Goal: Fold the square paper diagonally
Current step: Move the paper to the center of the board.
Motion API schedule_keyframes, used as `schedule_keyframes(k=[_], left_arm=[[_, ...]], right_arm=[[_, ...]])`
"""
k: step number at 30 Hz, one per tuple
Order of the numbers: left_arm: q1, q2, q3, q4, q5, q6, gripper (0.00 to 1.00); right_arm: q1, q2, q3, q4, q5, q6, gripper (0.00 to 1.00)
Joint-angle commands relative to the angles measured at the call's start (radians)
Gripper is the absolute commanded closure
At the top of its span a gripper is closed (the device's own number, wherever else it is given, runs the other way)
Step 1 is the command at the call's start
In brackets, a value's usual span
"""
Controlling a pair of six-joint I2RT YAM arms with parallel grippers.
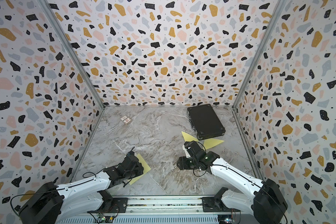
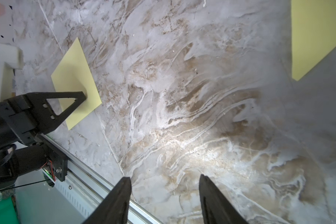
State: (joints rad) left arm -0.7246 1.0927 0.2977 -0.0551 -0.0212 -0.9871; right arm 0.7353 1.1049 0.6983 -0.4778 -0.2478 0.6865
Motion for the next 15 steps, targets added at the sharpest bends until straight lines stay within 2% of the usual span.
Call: schedule_keyframes(k=[1, 10, 15], left_arm=[[-0.047, 0.070, -0.008, 0.053, 0.043, -0.053, 0.89], [-0.209, 0.276, 0.118, 0.189, -0.013, -0.139, 0.96], [-0.226, 0.343, 0.168, 0.202, -0.011, -0.152, 0.97]], right_arm=[[0.006, -0.030, -0.008, 0.005, -0.014, 0.047, 0.38], [0.006, -0.092, -0.037, -0.069, 0.082, 0.048, 0.39], [0.006, -0.137, -0.069, -0.112, 0.165, 0.053, 0.39]])
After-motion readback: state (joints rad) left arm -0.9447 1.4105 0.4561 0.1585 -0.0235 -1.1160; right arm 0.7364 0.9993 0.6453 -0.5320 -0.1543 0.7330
